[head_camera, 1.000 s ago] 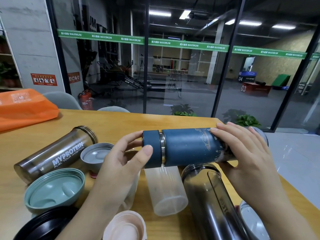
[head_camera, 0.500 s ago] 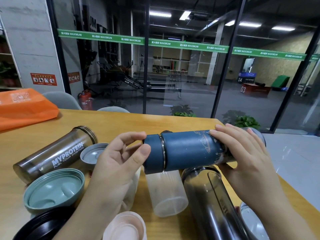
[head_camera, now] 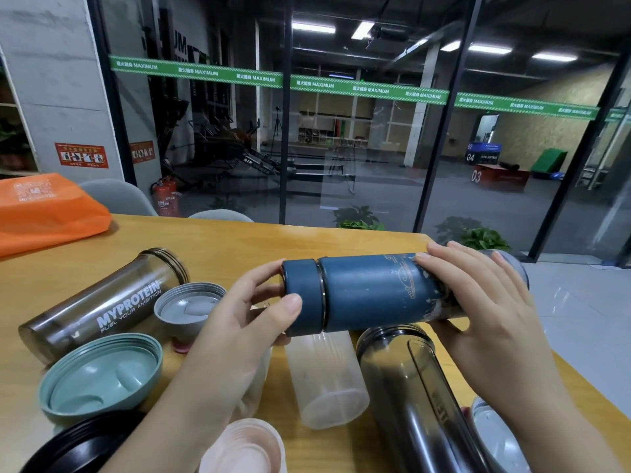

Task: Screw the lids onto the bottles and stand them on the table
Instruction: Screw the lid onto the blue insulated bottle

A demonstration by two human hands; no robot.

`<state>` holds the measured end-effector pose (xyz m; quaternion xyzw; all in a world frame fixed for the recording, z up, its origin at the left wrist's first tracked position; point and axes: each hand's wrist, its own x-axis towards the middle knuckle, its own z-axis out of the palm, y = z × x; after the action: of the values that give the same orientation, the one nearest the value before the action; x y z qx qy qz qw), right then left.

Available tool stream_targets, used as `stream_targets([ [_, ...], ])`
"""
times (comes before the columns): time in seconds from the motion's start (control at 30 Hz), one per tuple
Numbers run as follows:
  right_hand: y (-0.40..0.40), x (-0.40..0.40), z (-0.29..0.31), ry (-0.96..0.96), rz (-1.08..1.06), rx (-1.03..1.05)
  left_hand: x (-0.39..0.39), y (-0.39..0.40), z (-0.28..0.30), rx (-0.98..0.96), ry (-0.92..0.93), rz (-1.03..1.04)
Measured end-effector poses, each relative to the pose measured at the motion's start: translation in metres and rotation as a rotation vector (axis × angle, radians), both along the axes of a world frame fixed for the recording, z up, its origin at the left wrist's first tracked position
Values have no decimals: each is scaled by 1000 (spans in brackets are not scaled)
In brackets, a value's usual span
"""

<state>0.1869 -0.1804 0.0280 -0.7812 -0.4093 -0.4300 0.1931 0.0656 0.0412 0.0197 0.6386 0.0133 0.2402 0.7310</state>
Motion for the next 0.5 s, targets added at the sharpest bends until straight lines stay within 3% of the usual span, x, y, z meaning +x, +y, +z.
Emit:
stream_targets([
  [0.27, 1, 0, -1, 14, 3, -14, -3, 1, 0, 20, -99, -91],
  [0.5, 1, -1, -1, -1, 11, -5, 3, 3, -1, -44, -1, 56],
])
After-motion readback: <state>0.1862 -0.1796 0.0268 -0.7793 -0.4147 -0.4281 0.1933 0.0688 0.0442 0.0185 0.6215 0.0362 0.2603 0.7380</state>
